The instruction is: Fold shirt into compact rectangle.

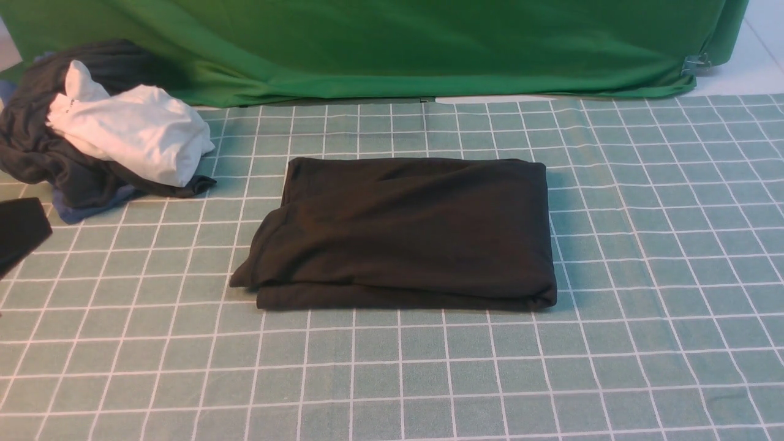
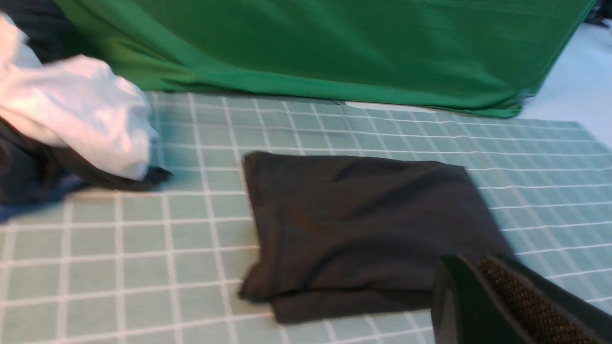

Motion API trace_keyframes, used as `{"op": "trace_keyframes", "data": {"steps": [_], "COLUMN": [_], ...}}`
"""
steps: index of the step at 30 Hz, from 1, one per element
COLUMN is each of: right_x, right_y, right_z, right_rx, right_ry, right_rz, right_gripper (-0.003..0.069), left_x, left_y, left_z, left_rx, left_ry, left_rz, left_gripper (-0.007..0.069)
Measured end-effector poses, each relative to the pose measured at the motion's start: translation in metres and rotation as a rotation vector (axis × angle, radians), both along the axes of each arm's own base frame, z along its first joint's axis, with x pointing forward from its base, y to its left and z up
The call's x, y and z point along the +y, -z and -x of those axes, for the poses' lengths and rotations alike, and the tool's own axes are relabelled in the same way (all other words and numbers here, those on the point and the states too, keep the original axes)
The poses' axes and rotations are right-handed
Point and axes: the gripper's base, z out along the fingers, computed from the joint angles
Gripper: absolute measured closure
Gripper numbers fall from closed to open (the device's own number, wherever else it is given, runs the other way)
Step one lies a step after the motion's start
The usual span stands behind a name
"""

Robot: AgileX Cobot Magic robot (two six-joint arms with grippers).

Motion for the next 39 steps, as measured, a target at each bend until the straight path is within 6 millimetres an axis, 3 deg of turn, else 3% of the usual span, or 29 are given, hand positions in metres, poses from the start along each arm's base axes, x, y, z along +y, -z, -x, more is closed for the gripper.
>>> {"op": "trace_keyframes", "data": {"steps": [5,8,11,13,15,16,18,20,30,39], "right_x": [0.0,0.0,0.0,0.0,0.0,0.0,0.0,0.0,0.0,0.0], "right_y": [0.0,0.0,0.0,0.0,0.0,0.0,0.0,0.0,0.0,0.0], "right_z": [0.0,0.0,0.0,0.0,0.0,0.0,0.0,0.0,0.0,0.0], "right_rx": [0.001,0.001,0.001,0.0,0.001,0.001,0.001,0.001,0.002,0.002], "right_ry": [0.0,0.0,0.0,0.0,0.0,0.0,0.0,0.0,-0.001,-0.001], "right_rz": [0.0,0.0,0.0,0.0,0.0,0.0,0.0,0.0,-0.003,-0.003], "right_gripper": [0.0512,0.0505,0.0498,0.0494,0.0488,0.0487,0.048,0.0476,0.0454,0.043], "left_x": [0.006,0.013,0.017,0.02,0.022,0.022,0.022,0.022,0.022,0.022], "left_y": [0.006,0.021,0.047,0.077,0.108,0.111,0.145,0.16,0.176,0.177], "left_z": [0.0,0.004,0.007,0.011,0.013,0.014,0.016,0.017,0.024,0.024], "left_rx": [-0.14,-0.296,-0.38,-0.426,-0.418,-0.42,-0.37,-0.344,-0.236,-0.229], "left_ry": [-0.039,-0.108,-0.169,-0.209,-0.224,-0.225,-0.221,-0.218,-0.204,-0.203], "left_rz": [-0.095,-0.111,-0.112,-0.126,-0.14,-0.14,-0.154,-0.164,-0.192,-0.193], "left_gripper": [0.0613,0.0613,0.0613,0.0613,0.0613,0.0613,0.0613,0.0613,0.0613,0.0613]}}
